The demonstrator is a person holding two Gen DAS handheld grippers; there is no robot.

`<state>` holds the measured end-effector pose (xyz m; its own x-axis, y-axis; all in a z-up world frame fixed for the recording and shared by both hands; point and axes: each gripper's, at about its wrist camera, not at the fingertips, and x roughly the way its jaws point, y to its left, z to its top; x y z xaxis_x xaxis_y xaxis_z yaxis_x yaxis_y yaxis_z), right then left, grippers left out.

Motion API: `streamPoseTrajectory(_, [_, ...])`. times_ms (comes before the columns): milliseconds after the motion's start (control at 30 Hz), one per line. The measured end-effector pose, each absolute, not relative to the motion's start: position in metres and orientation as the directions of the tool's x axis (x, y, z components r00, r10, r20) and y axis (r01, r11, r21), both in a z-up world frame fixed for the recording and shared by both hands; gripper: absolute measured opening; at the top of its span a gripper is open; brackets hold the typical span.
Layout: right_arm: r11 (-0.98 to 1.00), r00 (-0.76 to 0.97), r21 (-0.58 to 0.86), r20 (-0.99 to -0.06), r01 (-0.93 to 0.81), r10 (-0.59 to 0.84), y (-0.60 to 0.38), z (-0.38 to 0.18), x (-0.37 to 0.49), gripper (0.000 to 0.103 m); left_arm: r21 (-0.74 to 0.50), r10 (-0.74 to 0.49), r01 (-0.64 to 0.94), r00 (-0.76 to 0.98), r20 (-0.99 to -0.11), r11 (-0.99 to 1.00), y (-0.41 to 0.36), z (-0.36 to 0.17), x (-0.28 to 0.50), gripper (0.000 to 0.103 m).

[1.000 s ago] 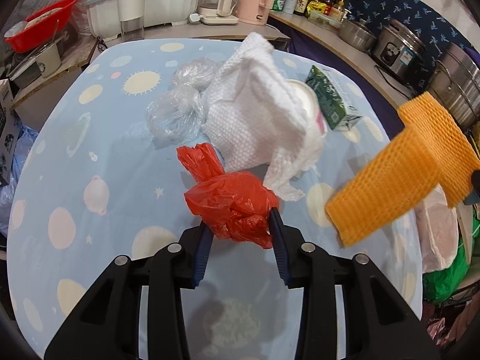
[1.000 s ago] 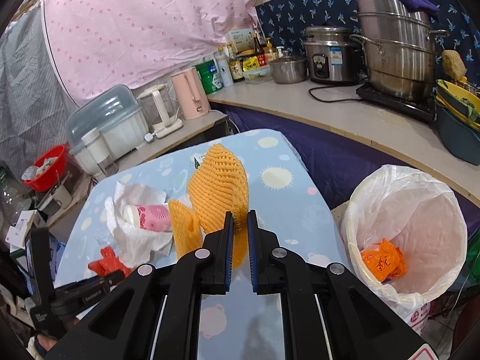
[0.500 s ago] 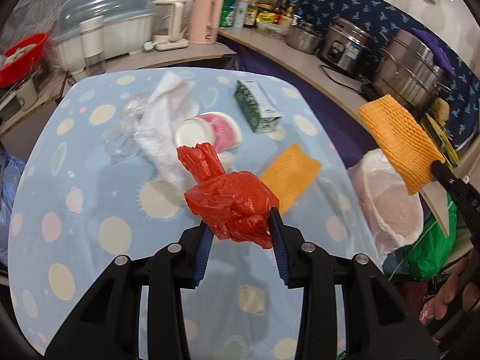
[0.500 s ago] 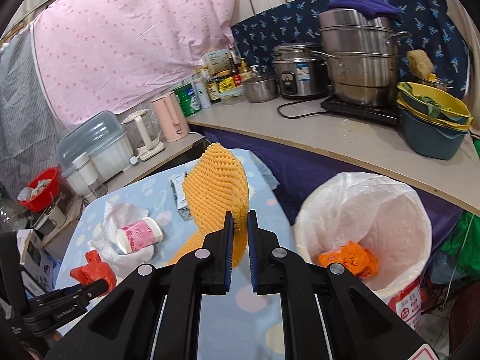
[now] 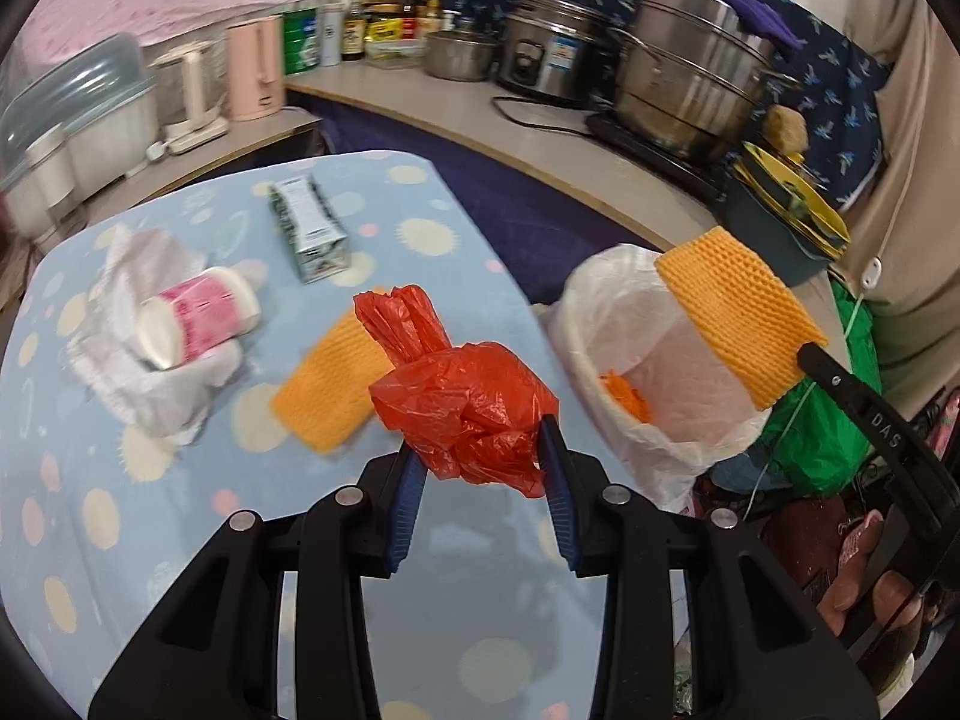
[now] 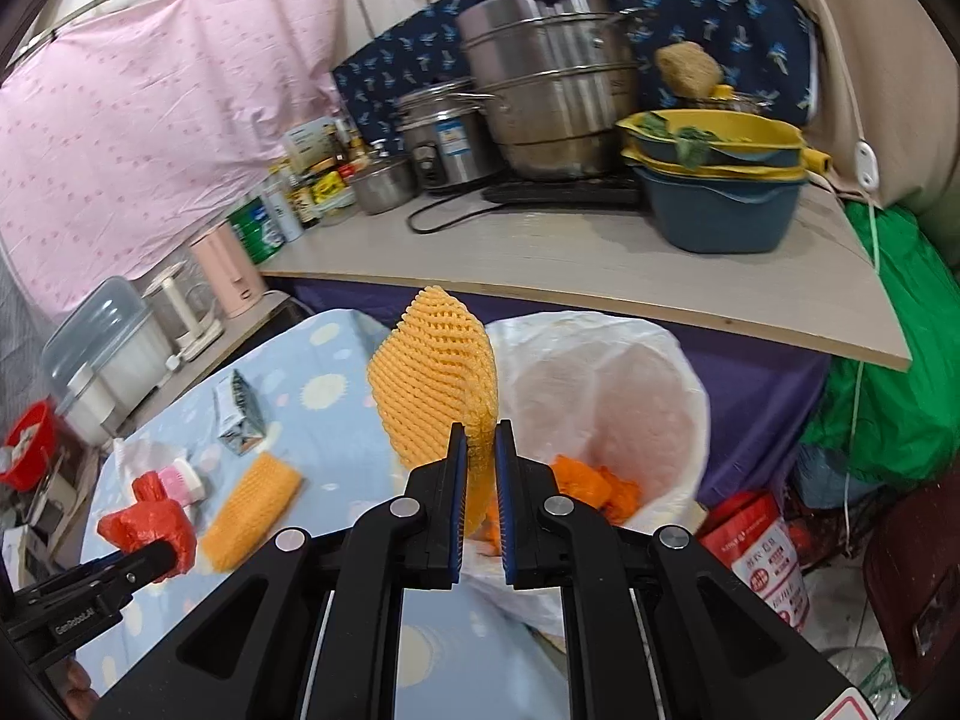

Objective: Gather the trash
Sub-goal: 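Carry the foam sleeve and red bag over the white trash bin with both grippers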

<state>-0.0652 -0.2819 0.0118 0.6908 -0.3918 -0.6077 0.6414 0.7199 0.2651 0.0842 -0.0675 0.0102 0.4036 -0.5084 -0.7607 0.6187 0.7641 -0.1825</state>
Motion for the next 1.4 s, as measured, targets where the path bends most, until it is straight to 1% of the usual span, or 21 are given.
streamPoseTrajectory(333, [0.655,0.636,0.262,-0.640,0.709,-0.432,-0.321,-0.006,-0.097,0.009,-0.156,-0.536,0.709,0.352,-0.767,0.688,-0.144,0.008,0.060,0.035])
streamPoseTrajectory(633, [0.642,0.612,0.260,-0.673,0.721,-0.415,-0.339,-0.017,-0.098,0.009,-0.122,-0.515,0.744,0.325,-0.793,0.657,-0.199,-0.006,0.051,0.035])
streamPoseTrajectory(1100, [0.634,0.605,0.268,-0.687,0.725,-0.402,-0.349,-0.027,-0.089,0.009,-0.093,-0.479,0.748,0.320,-0.817,0.658,-0.229,-0.022,0.055,0.036])
streamPoseTrajectory(1400, [0.629,0.595,0.260,-0.695,0.732,-0.404,-0.353,-0.031,-0.081,0.009,-0.099,-0.469,0.742,0.310,-0.827,0.663,-0.241,-0.032,0.062,0.038])
